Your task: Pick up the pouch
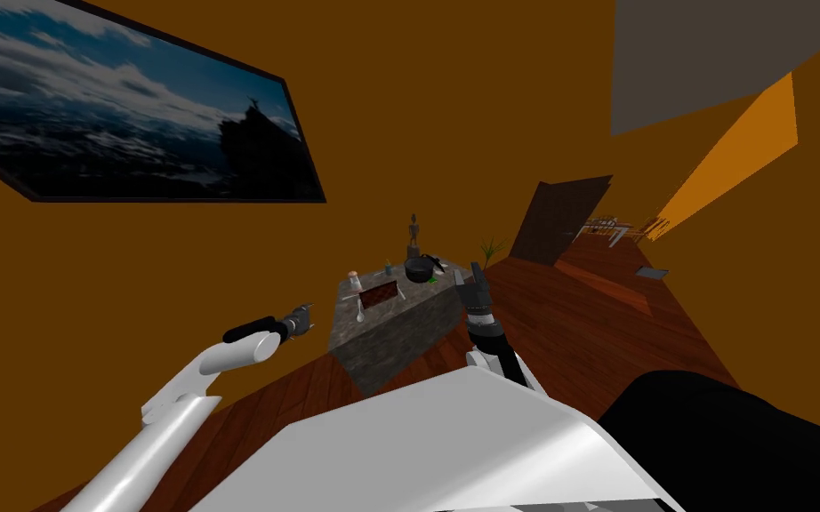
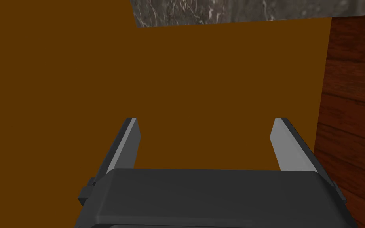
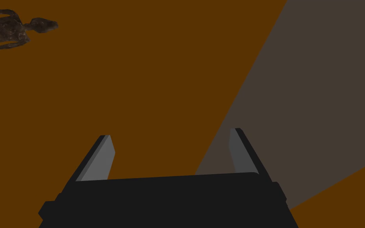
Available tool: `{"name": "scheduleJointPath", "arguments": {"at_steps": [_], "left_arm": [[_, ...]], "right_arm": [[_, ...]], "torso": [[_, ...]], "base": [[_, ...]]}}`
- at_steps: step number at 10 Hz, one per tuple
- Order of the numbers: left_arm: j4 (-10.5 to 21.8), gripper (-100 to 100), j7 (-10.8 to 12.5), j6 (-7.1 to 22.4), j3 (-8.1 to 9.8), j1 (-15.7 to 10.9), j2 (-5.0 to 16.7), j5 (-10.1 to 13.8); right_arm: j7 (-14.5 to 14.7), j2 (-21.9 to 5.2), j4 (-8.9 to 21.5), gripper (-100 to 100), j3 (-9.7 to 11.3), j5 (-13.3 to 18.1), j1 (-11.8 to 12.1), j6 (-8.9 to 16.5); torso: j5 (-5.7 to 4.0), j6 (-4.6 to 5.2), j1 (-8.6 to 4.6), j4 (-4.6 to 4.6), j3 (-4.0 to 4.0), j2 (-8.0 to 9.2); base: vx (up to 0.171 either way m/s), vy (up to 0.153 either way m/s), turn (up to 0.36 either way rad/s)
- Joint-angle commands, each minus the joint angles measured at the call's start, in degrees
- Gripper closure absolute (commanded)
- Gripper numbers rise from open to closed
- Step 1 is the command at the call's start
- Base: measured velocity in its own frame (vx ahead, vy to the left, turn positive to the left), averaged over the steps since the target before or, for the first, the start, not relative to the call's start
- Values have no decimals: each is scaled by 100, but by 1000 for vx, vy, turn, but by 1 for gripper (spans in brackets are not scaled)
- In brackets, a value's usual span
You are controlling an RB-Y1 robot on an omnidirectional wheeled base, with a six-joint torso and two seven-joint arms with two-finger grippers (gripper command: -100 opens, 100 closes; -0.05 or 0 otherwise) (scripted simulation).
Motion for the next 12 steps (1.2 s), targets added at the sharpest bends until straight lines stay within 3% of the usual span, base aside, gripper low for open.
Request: {"name": "scheduleJointPath", "arguments": {"at_steps": [1, 2, 4, 5, 7, 8, 10, 11, 12], "left_arm": [[66, -100, -16, 205, 1, -31, 39, 37], [324, -100, -18, 413, 30, -207, 223, 107], [324, -100, -18, 672, 30, -207, 223, 107], [582, -100, -23, 877, 56, -382, 403, 166], [582, -100, -23, 1135, 56, -382, 403, 166], [840, -100, -31, 1322, 81, -553, 579, 215], [840, -100, -31, 1592, 81, -553, 579, 215], [1093, -100, -42, 1788, 104, -720, 747, 255], [1093, -100, -42, 1931, 104, -720, 747, 255]], "right_arm": [[0, 0, 0, 0, 0, 0, 0, 0], [0, 0, 0, 0, 0, 0, 0, 0], [0, 0, 0, 0, 0, 0, 0, 0], [0, 0, 0, 0, 0, 0, 0, 0], [0, 0, 0, 0, 0, 0, 0, 0], [0, 0, 0, 0, 0, 0, 0, 0], [0, 0, 0, 0, 0, 0, 0, 0], [0, 0, 0, 0, 0, 0, 0, 0], [0, 0, 0, 0, 0, 0, 0, 0]], "torso": [[0, 0, 0, 0, 0, 0], [2, -1, 10, 1, 3, 6], [-2, -1, -4, 0, 0, 0], [2, -1, 9, 1, 2, 4], [-2, 0, -8, -1, -3, -5], [0, -2, 5, 1, 3, 5], [-3, -1, -10, -1, -4, -6], [0, -1, 3, 0, 1, 3], [-2, 1, -10, 0, 0, -1]], "base": [[19, -46, 7], [35, -90, -67], [34, -69, -17], [66, -87, -73], [36, -80, -17], [55, -102, -78], [44, -85, -19], [48, -109, -75], [57, -109, -43]]}}
